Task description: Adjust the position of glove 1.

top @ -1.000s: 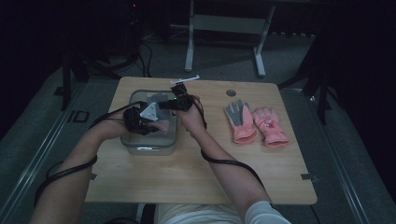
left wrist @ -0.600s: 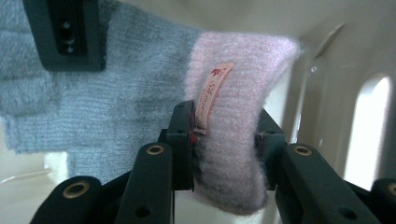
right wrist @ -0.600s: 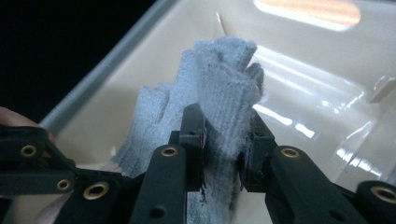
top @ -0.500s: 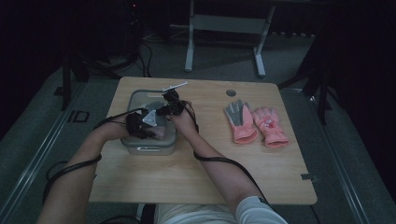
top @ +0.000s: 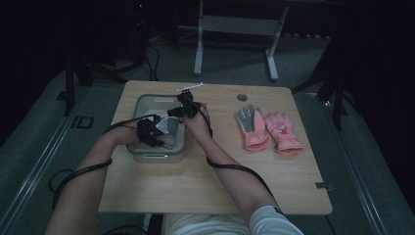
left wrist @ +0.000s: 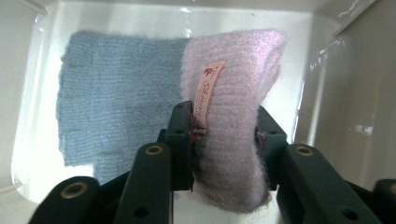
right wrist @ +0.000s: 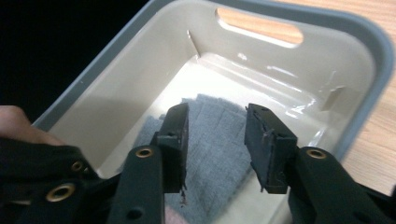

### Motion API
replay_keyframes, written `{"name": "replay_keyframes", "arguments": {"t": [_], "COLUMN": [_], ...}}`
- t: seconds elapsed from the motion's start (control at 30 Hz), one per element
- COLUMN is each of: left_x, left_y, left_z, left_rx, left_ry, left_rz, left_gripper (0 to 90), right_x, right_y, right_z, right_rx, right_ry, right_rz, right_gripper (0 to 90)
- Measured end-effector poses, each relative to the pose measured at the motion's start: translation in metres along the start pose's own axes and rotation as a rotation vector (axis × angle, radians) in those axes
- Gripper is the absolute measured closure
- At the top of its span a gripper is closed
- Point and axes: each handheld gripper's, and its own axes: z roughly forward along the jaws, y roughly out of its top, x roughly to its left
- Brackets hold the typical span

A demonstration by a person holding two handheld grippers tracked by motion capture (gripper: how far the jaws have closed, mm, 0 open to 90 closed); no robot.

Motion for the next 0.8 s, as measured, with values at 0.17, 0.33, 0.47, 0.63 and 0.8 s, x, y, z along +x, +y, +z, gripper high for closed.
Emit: {"name": "replay_keyframes", "arguments": {"t": [0.17, 0.33, 0.47, 0.63, 0.8], "left_x": [0.002, 0.002, 0.002, 0.003, -0.004], "left_y": [0.002, 0.005, 0.005, 0.008, 0.018], "left_z": [0.0, -0.008, -0.016, -0.032, -0.041], "left_rx": [0.016, 0.012, -0.001, -0.07, -0.128], "left_ry": [-0.007, 0.004, 0.049, 0.042, 0.081], "left_rz": [-0.068, -0.119, -0.156, -0.231, -0.25], "left_gripper": [57.5, 41.3, 30.9, 16.8, 8.1], "right_x": [-0.005, -0.009, -0.013, -0.018, -0.023], "right_y": [0.0, -0.003, -0.008, -0.017, -0.029], "right_z": [-0.019, -0.039, -0.054, -0.072, -0.087], "right_rx": [-0.021, -0.035, -0.051, -0.044, -0.046], "right_ry": [0.022, 0.045, 0.069, 0.093, 0.125], "right_rz": [0.0, -0.01, -0.02, -0.052, -0.107], "right_gripper": [57.0, 49.3, 43.3, 33.1, 23.9]}}
